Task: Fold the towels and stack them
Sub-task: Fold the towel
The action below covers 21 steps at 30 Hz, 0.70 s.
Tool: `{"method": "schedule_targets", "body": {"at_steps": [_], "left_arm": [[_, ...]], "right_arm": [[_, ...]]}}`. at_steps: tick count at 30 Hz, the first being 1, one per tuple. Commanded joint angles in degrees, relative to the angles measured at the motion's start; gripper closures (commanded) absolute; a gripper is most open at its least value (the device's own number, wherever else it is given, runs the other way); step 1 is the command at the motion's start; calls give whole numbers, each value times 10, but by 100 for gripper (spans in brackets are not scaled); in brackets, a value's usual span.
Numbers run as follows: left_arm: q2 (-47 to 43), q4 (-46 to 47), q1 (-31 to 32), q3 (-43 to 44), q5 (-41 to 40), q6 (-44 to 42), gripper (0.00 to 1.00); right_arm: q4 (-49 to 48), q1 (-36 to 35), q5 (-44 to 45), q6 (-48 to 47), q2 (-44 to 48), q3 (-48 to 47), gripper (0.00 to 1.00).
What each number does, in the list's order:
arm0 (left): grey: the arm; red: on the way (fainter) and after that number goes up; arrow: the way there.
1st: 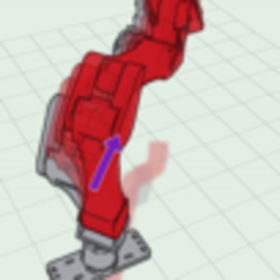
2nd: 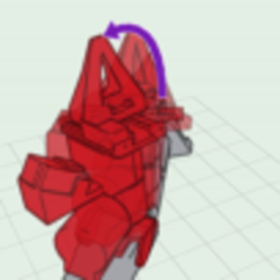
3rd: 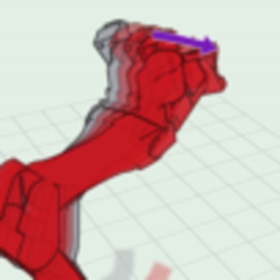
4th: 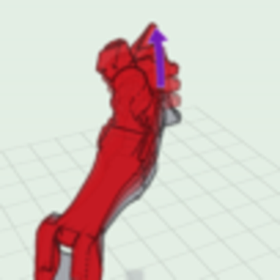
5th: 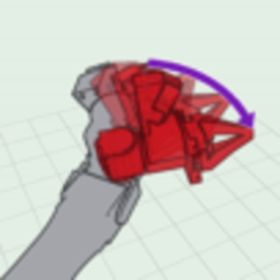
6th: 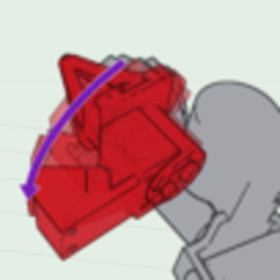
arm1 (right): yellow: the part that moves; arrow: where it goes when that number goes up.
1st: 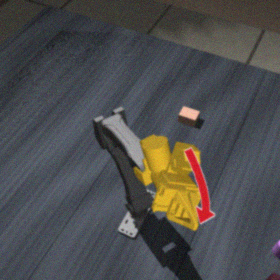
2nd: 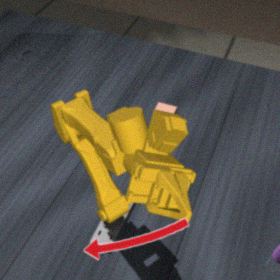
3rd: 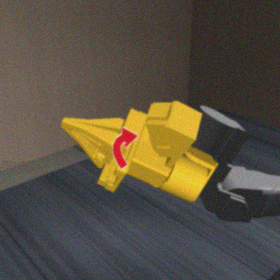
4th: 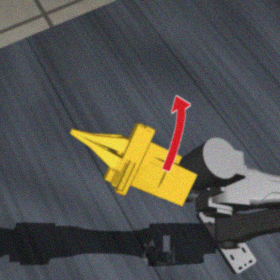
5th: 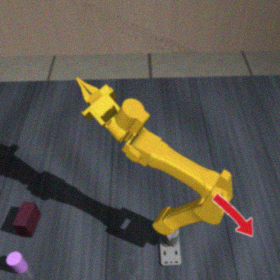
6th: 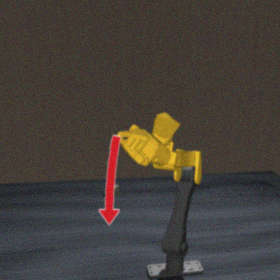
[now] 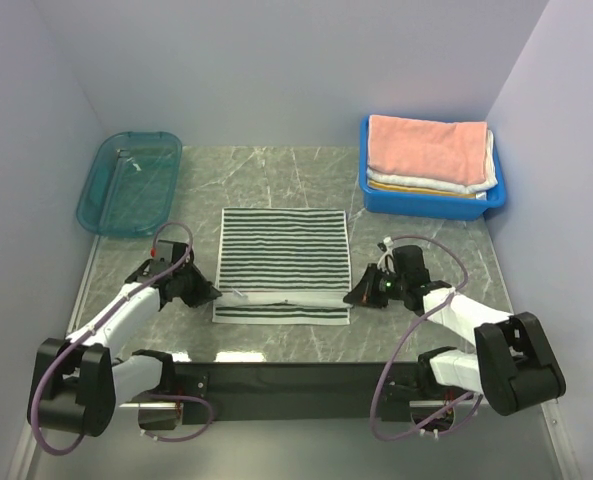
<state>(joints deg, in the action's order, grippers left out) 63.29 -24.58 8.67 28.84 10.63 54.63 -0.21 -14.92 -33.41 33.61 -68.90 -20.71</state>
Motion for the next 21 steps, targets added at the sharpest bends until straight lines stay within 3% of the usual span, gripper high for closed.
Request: {"method": "schedule_targets", "body": {"at_steps": [1, 5, 6, 8, 10, 11, 16, 21], "left_arm": [[4, 11, -15, 1, -153, -10, 93], [-13, -14, -1, 2, -163, -2, 81], [-29, -20, 1, 2, -163, 2, 74], [-50, -31, 6, 1, -159, 6, 56], [-87, -51, 7, 3, -155, 13, 45], [-100, -59, 8, 5, -155, 16, 39], [-173, -99, 8, 39, -161, 5, 35], [-177, -112, 8, 93, -182, -58, 35]], "right_arm": [[13, 6, 97, -24, -7, 6, 100], [30, -20, 106, -28, 10, 7, 90], [39, -29, 111, -28, 17, 9, 73], [59, -56, 139, -28, 46, 12, 61], [82, -78, 151, -24, 90, 22, 46], [83, -85, 149, -10, 109, 27, 44], [140, -127, 177, -7, 231, -9, 40], [131, -153, 189, -64, 209, -89, 45]]}}
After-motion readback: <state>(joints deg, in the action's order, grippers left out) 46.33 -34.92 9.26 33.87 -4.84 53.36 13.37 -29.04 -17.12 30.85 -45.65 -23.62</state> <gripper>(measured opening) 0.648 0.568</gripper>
